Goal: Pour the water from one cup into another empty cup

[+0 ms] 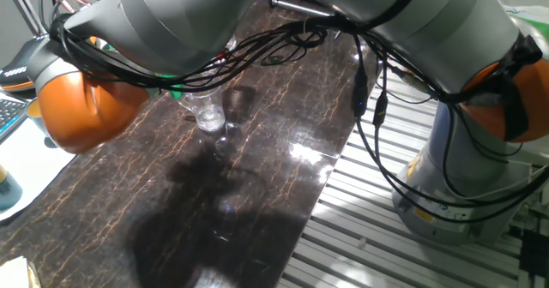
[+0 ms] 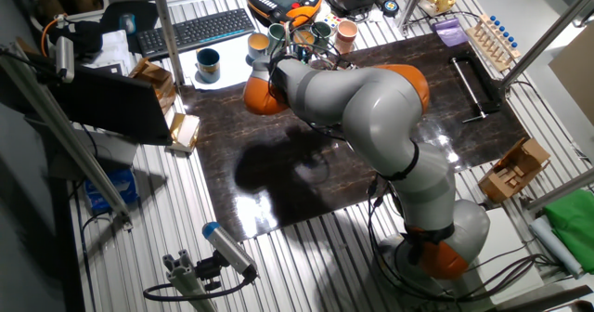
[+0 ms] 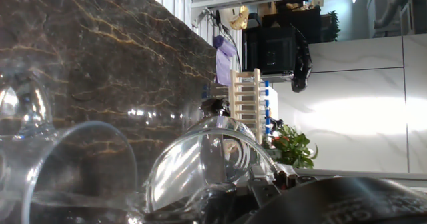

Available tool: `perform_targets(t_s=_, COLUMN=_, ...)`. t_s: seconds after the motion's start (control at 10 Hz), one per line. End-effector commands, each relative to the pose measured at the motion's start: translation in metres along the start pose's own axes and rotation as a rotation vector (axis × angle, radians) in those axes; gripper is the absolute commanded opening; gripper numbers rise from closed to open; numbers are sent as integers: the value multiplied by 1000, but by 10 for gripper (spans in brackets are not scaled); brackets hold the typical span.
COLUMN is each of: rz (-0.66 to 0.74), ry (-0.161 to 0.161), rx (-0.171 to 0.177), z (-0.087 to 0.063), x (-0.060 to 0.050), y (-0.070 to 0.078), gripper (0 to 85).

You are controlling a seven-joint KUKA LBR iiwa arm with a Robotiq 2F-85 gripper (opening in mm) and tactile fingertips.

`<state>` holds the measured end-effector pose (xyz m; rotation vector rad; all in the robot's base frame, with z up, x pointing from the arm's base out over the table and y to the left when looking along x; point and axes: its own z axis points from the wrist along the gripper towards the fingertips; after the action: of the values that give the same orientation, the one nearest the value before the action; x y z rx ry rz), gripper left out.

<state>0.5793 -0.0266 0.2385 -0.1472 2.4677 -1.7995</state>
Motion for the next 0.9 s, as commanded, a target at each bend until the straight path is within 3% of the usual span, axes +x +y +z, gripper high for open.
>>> perform_targets(t_s=0.0, rz=-3, ry=2, rx=4, z=-1, x=1, y=-2, gripper=7)
perform_targets(t_s=0.8, rz=-22, ry=23, rx=64, z=-11, x=7, y=-10, gripper=7)
